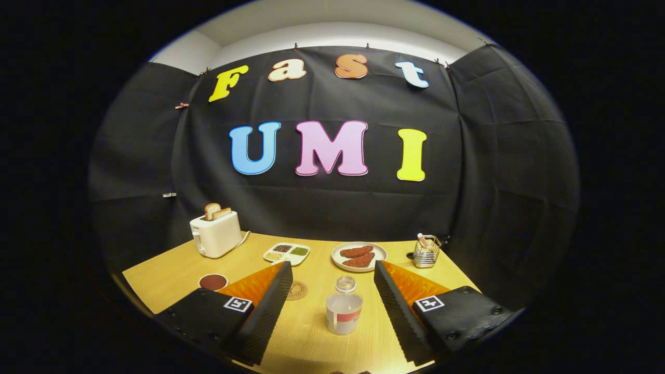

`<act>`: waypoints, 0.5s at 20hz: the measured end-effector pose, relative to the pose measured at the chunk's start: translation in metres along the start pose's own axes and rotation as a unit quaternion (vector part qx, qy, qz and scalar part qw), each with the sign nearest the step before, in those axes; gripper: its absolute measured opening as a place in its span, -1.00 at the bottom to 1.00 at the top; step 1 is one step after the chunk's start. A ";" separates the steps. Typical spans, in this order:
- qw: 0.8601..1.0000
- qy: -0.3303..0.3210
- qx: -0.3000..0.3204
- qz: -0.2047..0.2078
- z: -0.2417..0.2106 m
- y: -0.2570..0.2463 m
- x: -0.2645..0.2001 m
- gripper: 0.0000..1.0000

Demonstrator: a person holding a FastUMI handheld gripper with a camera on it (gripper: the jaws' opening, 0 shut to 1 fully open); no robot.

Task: Take the bottle from table, then pour the juice into the cup, finally place the bottle on the coaster

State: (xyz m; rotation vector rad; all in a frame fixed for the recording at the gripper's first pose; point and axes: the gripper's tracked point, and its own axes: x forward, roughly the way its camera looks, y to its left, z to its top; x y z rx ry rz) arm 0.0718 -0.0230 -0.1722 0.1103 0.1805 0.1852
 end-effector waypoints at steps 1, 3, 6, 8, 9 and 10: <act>1.000 0.001 -0.004 -0.005 -0.007 -0.003 0.005 0.94; 1.000 0.002 -0.007 -0.011 -0.021 -0.007 0.013 0.95; 1.000 0.017 0.000 -0.008 -0.045 -0.005 0.027 0.95; 1.000 0.020 0.006 -0.017 -0.056 -0.010 0.032 0.95; 1.000 0.020 0.010 -0.022 -0.059 -0.012 0.035 0.95; 0.999 0.021 0.014 -0.023 -0.063 -0.013 0.038 0.95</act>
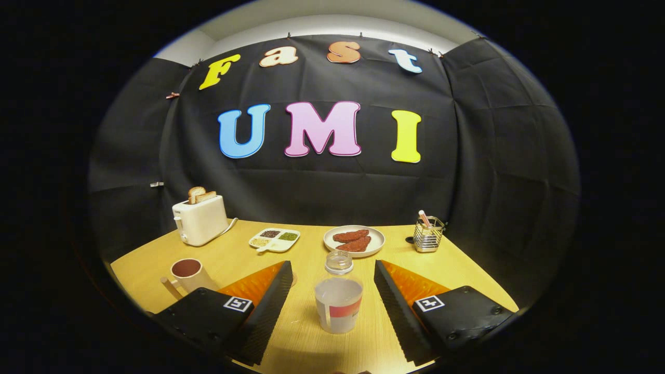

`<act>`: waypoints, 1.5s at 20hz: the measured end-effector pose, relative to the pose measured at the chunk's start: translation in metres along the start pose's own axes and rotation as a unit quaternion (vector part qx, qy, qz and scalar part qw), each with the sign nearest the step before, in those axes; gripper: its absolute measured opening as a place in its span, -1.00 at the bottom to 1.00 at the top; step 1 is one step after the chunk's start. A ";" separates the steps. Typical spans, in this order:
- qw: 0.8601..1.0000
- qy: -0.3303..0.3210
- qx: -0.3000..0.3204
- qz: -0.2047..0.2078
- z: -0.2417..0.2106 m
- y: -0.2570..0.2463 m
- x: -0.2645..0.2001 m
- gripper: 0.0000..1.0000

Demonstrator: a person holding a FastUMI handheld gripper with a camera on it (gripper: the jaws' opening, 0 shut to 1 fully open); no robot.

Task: Take the bottle from table, then pour the juice into the cup, finally place the bottle on the coaster

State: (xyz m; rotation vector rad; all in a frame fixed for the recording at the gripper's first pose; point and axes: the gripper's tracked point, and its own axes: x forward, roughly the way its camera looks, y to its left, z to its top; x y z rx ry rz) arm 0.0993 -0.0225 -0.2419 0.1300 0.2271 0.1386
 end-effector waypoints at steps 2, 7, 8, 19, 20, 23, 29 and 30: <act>1.000 0.009 0.003 0.001 -0.012 0.001 0.006 0.94; 0.999 0.032 0.004 0.008 -0.043 -0.001 0.023 0.95; 0.999 0.038 0.007 0.015 -0.049 0.001 0.025 0.95; 0.998 0.052 -0.010 0.038 -0.080 -0.013 0.045 0.95; 0.998 0.054 -0.003 0.038 -0.082 -0.013 0.044 0.94; 0.998 0.050 0.006 0.041 -0.081 -0.011 0.050 0.86; 0.998 0.043 0.015 0.045 -0.078 -0.011 0.061 0.62; 0.998 0.042 0.015 0.048 -0.077 -0.010 0.062 0.58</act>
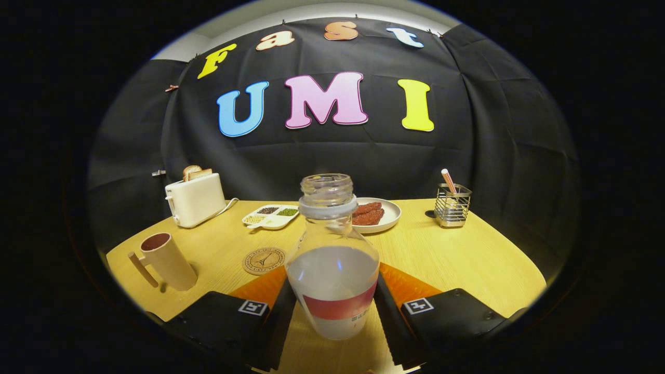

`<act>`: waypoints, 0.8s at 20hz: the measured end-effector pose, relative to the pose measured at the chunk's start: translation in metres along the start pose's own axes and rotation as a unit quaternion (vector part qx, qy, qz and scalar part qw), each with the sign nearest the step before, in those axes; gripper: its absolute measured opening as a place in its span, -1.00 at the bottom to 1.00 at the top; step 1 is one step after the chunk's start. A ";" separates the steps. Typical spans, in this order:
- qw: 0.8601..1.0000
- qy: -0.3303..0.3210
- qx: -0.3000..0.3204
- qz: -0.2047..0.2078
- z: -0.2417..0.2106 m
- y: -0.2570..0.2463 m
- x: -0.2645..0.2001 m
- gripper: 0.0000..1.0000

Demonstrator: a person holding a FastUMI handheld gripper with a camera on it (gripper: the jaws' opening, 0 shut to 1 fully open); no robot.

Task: Take the bottle from table, then pour the juice into the cup, finally place the bottle on the coaster

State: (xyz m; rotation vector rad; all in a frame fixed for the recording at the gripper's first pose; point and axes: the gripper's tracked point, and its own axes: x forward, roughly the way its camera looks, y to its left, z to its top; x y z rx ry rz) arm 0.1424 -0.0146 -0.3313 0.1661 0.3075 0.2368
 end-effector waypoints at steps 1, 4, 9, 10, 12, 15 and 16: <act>1.000 0.004 -0.004 0.007 0.001 0.003 0.002 0.57; 1.000 0.015 -0.019 0.014 0.007 0.002 0.006 0.50; 0.995 -0.010 -0.094 0.037 0.054 0.024 0.005 0.48; 0.993 -0.011 -0.113 0.040 0.059 0.029 0.005 0.47; 0.987 -0.007 -0.152 0.045 0.068 0.040 0.007 0.48; 0.975 0.010 -0.219 0.037 0.076 0.050 0.012 0.48; 0.969 0.013 -0.243 0.036 0.079 0.055 0.012 0.48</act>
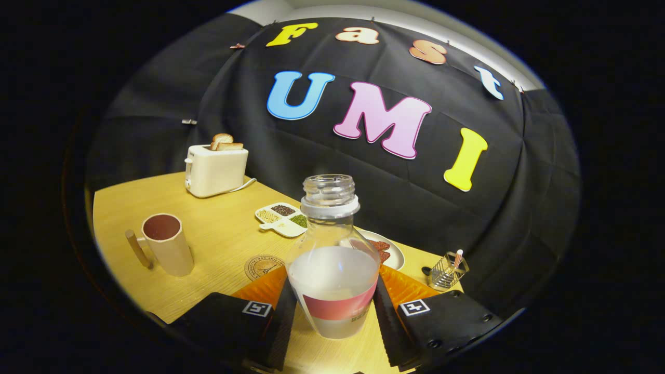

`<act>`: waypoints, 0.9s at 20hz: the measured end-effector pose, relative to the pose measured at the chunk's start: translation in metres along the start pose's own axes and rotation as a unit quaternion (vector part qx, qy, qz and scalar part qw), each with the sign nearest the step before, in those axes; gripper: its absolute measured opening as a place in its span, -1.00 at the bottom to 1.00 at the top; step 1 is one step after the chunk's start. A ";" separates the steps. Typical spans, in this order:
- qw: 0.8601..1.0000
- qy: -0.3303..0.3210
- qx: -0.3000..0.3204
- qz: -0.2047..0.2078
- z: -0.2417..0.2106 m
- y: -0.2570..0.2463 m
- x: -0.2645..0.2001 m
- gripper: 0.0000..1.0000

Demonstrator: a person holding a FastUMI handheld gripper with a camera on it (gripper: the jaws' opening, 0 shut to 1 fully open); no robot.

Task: Take the bottle from table, then pour the juice into the cup, finally place the bottle on the coaster

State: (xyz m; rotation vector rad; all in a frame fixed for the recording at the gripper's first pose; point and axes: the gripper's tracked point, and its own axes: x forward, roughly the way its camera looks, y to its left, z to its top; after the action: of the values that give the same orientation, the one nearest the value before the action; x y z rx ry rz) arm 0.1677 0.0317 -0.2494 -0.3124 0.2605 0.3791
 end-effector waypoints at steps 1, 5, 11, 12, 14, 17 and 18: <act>1.000 0.000 -0.026 -0.001 0.005 0.003 0.001 0.48; 0.991 0.005 -0.133 -0.014 0.020 0.016 0.003 0.48; 0.968 0.004 -0.252 0.014 0.029 0.057 0.013 0.47; 0.963 0.005 -0.269 0.016 0.027 0.062 0.015 0.47; 0.951 0.005 -0.309 0.018 0.030 0.073 0.019 0.48; 0.935 0.021 -0.352 0.043 0.024 0.094 0.029 0.47; 0.930 0.020 -0.365 0.046 0.025 0.097 0.030 0.47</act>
State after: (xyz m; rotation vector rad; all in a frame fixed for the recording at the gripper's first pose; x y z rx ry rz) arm 0.1606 0.1361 -0.2593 -1.0455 0.1656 0.5564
